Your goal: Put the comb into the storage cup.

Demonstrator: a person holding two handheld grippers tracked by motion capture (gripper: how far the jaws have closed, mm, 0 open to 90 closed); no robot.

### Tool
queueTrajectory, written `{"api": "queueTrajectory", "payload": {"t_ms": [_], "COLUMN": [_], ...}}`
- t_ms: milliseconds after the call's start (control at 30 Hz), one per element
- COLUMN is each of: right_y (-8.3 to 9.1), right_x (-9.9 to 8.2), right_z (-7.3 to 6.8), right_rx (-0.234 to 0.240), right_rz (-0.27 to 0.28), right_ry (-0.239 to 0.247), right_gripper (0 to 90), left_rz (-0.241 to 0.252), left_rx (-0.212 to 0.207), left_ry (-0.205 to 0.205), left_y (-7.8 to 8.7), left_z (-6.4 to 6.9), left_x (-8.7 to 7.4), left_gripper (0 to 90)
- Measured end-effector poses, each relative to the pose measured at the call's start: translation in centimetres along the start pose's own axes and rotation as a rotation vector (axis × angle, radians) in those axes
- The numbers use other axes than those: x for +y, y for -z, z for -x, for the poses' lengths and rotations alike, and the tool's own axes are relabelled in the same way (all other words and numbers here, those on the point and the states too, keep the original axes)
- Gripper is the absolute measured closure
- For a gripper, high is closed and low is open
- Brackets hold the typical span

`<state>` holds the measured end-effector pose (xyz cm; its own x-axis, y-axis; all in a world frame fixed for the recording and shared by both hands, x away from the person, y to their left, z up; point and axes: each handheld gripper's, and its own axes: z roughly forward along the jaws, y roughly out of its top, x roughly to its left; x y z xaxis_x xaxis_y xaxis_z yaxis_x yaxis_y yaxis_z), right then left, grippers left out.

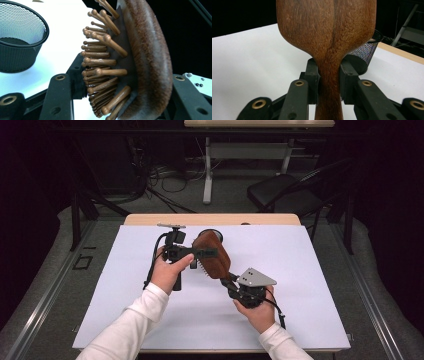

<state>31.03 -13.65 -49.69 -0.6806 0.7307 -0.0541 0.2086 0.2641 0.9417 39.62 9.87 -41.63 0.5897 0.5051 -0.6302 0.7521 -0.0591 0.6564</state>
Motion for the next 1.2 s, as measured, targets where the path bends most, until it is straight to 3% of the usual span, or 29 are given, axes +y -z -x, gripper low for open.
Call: {"api": "queueTrajectory", "payload": {"t_ms": [667, 1200], "right_y": [0.07, 0.18], "right_x": [-0.05, -0.09], "right_z": [0.01, 0.10], "right_rx": [0.014, 0.012], "right_rz": [0.005, 0.017], "right_ry": [-0.028, -0.051], "right_gripper": [71.6, 68.7], "left_rz": [-0.010, -0.009], "left_rx": [0.012, 0.012], "left_ry": [0.083, 0.108], "left_y": [0.00, -0.23], "left_z": [0.04, -0.01], "left_x": [0.07, 0.15], "left_gripper": [48.5, 48.8]}}
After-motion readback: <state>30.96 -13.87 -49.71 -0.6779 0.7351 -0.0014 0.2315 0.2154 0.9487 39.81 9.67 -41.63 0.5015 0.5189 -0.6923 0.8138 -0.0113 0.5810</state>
